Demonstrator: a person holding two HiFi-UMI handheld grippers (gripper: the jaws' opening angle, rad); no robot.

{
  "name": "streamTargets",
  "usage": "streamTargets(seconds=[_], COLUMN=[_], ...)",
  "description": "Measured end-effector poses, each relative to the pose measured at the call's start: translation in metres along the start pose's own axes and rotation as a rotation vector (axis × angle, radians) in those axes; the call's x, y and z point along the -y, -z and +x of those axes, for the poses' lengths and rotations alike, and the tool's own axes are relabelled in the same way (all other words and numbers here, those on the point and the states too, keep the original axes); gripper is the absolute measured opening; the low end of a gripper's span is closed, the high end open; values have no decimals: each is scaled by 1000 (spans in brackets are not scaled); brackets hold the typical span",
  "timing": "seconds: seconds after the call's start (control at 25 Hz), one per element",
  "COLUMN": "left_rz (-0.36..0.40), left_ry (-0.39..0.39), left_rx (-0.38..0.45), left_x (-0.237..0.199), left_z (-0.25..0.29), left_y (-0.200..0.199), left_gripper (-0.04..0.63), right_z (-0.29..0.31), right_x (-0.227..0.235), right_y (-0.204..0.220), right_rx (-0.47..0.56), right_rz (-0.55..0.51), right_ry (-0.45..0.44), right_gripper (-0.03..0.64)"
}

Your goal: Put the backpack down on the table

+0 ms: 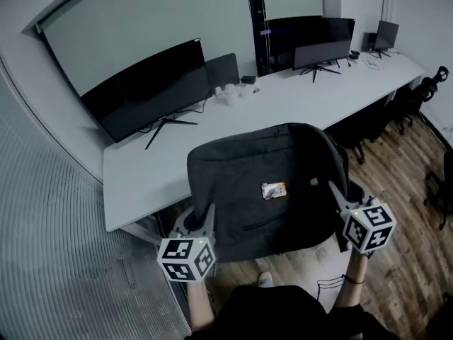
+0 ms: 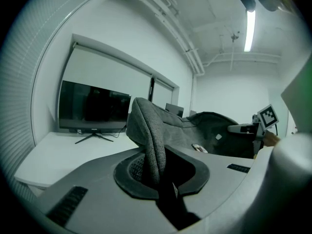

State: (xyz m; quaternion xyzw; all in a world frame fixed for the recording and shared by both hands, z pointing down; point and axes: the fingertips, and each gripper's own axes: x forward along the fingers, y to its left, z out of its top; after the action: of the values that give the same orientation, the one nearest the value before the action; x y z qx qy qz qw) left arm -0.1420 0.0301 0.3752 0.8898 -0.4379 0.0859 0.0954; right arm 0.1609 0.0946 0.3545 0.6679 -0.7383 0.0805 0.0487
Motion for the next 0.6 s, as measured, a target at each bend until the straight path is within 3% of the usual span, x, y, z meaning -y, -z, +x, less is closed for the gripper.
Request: streamTargets(seconds=[0.6], left_rz=[7], left_ry=[9], left_rx=[-33], left_x=[-22], left_z=[58], left_y=[-1], left_gripper=[54], right_z=[53], right_x=[24], right_y=[10], right_rx=[-11], right_rz=[36], right_ry=[25], right_gripper=[118])
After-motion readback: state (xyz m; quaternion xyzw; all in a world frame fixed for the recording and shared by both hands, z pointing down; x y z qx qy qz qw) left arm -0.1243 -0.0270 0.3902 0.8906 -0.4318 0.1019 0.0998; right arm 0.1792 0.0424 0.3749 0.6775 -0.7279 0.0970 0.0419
